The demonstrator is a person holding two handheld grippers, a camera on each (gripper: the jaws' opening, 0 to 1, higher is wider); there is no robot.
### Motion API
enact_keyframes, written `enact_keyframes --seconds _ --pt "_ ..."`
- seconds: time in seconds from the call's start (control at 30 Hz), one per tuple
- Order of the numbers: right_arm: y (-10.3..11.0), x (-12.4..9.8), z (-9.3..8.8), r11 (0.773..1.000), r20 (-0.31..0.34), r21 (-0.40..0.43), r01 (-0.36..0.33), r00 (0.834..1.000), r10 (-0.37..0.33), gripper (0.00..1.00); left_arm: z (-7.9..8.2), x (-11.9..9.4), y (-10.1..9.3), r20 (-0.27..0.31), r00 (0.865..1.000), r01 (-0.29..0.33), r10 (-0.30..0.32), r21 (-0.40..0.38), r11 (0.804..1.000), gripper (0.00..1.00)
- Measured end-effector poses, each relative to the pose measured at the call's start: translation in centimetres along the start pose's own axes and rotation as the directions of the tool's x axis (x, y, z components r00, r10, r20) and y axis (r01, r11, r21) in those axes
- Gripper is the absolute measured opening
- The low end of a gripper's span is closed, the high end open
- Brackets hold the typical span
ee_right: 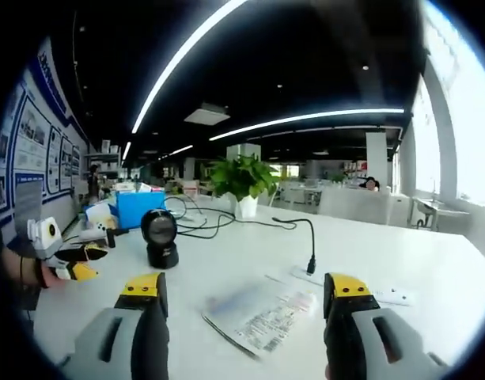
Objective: Clip sheet goods on table flip sheet goods clip sheet goods scan sheet goods put sheet goods back to table
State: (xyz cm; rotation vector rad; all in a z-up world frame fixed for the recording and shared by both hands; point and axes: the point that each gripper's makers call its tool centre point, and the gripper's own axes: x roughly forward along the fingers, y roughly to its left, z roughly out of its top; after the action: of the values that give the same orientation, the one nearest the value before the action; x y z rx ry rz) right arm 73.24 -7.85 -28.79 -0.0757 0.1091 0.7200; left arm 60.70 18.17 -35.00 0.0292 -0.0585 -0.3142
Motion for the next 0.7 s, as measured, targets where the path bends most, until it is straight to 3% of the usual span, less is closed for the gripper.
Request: enact_keyframes --seconds 0.3,0.53,0.7 --pt "-1.0 -3.8 1.1 1.0 0.049 -0.008 0.027 0.998 -0.026 0.75 0.0 0.0 -0.2 -0.002 1.0 0.004 -0.004 0.012 1.0 0.35" --pt "-0.5 -6.1 0.1 0.998 0.056 -0.028 0.054 0.997 -0.052 0.75 0.5 -0.1 -1.8 0.014 0.999 0.051 -0.053 0.075 0.996 0.35" --pt "-0.2 -8.2 -0.1 0.997 0.087 0.003 0.072 0.994 -0.072 0.74 0.7 -0.2 -1.8 0.019 0.997 0.068 -0.069 0.041 0.997 0.35"
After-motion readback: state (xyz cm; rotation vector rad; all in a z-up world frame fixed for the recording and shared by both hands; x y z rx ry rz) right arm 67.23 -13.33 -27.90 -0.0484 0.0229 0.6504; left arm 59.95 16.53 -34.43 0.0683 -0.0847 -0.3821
